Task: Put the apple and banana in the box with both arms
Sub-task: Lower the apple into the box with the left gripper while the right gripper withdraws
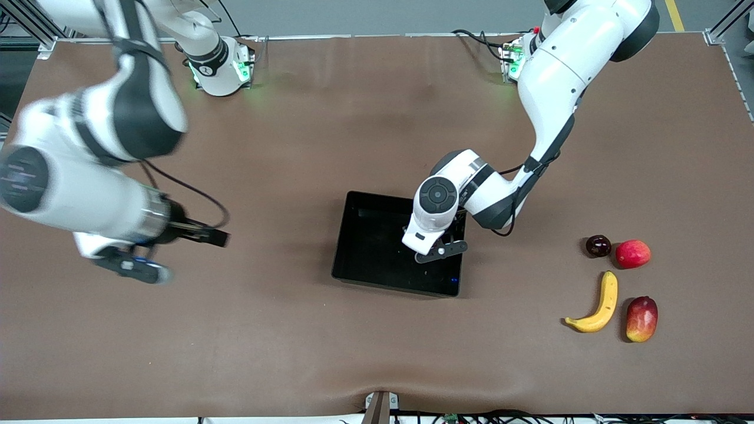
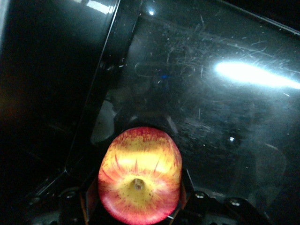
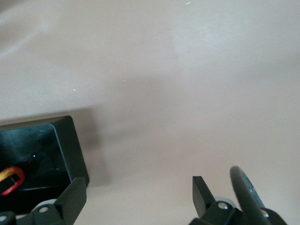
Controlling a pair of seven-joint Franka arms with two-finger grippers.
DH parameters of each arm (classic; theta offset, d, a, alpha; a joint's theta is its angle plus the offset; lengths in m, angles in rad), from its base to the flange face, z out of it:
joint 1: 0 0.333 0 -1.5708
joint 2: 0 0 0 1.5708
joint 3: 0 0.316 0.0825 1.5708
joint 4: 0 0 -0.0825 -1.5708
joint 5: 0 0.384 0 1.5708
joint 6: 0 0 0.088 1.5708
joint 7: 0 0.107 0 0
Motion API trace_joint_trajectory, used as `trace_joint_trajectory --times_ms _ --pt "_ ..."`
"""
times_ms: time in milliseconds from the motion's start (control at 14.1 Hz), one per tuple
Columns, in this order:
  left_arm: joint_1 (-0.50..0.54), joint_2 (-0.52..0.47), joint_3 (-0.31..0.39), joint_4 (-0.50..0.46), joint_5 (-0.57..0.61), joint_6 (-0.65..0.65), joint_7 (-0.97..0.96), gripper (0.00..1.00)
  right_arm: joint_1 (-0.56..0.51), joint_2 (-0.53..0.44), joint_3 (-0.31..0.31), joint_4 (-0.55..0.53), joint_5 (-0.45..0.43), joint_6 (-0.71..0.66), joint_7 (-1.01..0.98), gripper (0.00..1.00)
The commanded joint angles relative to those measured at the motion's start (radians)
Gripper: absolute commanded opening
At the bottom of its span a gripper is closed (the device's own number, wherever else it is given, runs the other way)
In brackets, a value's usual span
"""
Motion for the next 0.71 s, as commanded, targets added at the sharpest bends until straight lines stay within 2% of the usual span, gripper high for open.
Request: trace_joint_trajectory --times_ms 0,142,283,354,638 --pt "-0.014 -0.012 0.001 0.006 0.02 0.0 -0.017 1.0 -0.045 -0.09 -0.001 -0.029 -0.036 -0.082 -0.042 1.0" --pt "0.002 -0.047 -0.001 0.017 0.02 -0.003 -0.016 1.0 -0.084 -0.156 -0.006 -0.087 -0.063 -0.086 -0.105 1.0" --pt "0.014 -0.105 -0.001 0.031 0.016 -0.017 -0.003 1.0 -0.101 -0.235 -0.006 -0.185 -0.158 -0.072 -0.195 1.0" --pt "0.032 -0.128 -0.002 0.032 0.017 -0.018 -0.002 1.0 -0.108 -0.274 -0.006 -0.229 -0.178 -0.046 -0.226 1.0" --pt "0.149 -0.205 -0.007 0.032 0.014 -0.021 0.122 1.0 -0.17 -0.384 -0.008 -0.319 -0.185 -0.032 -0.34 1.0"
